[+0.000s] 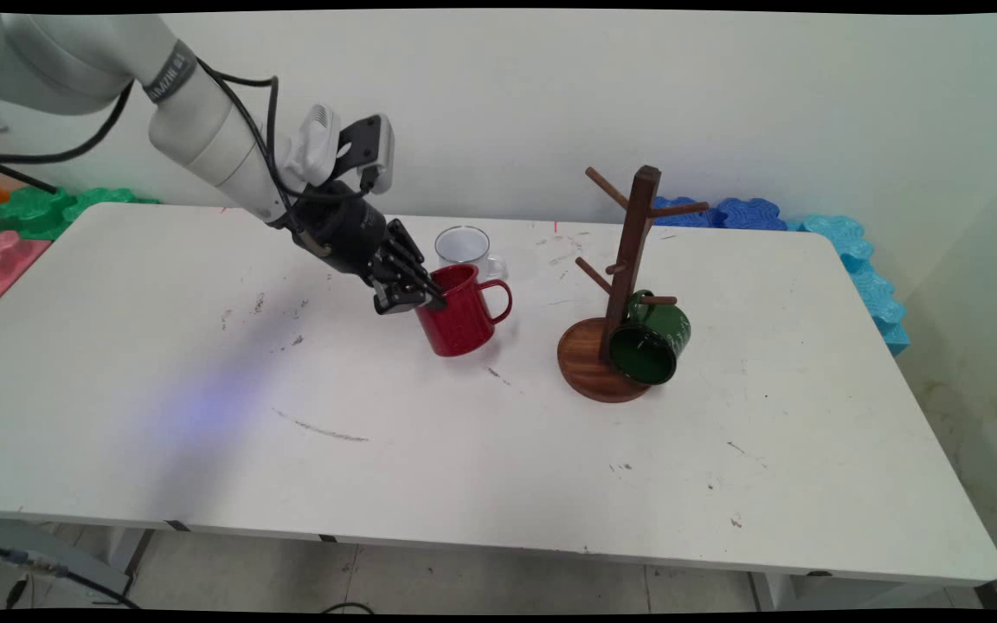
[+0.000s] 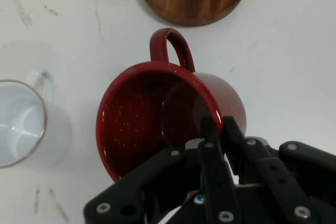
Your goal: Place the picked object on the table
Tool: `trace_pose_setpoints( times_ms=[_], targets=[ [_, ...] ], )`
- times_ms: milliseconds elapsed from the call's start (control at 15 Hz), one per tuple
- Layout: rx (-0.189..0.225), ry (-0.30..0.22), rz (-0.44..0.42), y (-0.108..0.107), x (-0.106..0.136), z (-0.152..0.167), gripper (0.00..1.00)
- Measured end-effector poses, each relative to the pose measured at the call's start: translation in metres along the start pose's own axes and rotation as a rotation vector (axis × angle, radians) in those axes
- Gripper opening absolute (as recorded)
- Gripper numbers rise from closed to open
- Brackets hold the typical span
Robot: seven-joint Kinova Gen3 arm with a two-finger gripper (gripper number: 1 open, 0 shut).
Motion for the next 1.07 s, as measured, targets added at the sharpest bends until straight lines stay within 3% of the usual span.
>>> trace_pose_setpoints(
  times_ms=[667, 1067],
  targets=[
    [0.044, -0.057, 0.214, -0.025, -0.028, 0.023, 0.0],
    [0.048, -0.083, 0.301, -0.027, -0.042, 0.034, 0.0]
  ],
)
